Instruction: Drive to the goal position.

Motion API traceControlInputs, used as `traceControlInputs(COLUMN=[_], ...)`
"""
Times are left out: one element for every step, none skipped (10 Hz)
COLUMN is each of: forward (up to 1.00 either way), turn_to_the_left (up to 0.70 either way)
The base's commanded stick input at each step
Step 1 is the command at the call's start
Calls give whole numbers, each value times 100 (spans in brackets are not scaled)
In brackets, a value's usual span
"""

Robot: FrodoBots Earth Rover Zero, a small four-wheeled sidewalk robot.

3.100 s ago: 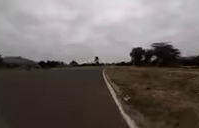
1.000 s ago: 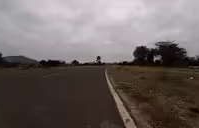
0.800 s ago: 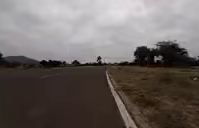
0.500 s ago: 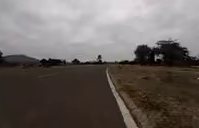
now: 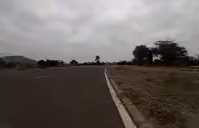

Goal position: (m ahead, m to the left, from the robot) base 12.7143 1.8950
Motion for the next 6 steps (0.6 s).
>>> traceControlInputs(forward=[85,85,85,85,85,85], turn_to_the_left=[0,-4,0,0,0,0])
